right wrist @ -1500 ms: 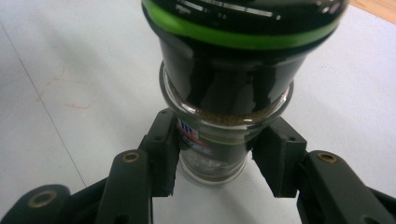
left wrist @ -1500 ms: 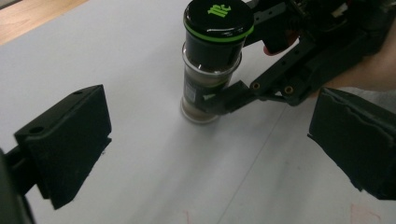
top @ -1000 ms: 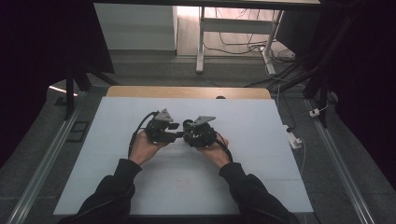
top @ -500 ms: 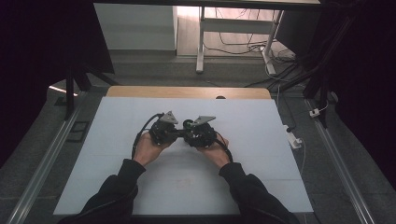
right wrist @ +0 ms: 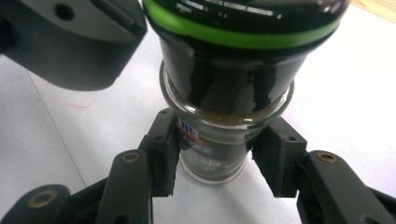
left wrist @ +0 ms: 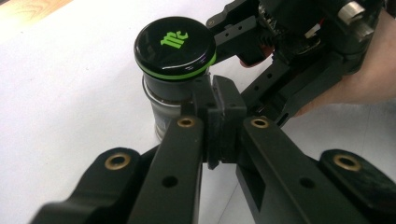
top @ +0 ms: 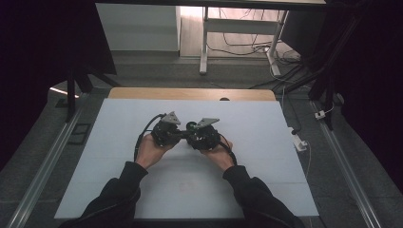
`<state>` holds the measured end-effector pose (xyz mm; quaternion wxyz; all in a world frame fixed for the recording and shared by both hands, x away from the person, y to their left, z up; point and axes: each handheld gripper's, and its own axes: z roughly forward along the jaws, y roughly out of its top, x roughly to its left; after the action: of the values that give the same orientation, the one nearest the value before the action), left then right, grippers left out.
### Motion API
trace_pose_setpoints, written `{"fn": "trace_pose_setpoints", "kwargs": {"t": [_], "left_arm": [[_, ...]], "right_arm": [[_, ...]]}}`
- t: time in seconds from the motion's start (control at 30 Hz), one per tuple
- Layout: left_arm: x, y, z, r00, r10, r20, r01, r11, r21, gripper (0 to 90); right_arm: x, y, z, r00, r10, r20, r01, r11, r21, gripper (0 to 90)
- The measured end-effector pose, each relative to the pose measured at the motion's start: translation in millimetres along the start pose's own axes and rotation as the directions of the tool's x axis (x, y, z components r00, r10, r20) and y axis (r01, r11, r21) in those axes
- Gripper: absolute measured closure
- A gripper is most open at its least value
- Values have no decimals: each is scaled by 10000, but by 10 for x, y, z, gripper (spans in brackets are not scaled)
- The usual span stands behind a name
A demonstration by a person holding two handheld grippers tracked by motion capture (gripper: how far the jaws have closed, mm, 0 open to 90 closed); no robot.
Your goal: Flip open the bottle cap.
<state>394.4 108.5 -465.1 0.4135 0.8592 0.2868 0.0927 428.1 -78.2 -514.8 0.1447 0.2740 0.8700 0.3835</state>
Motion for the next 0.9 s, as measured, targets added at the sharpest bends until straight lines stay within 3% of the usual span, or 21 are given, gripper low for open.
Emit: {"fn": "trace_pose_setpoints", "kwargs": {"t": [0.27,0.37,0.9], "left_arm": [[-1,11,0,10000,-34,-41,34,10000,-8,884],[5,32,-25,9996,-237,-130,234,9994,-249,885],[79,157,-77,9990,-177,-414,170,9997,-175,885]], "right_arm": [[0,0,1,10000,12,9,-12,10000,1,525],[6,2,1,10000,-56,35,56,10000,32,525],[-9,-1,5,10000,-24,-33,24,10000,6,525]]}}
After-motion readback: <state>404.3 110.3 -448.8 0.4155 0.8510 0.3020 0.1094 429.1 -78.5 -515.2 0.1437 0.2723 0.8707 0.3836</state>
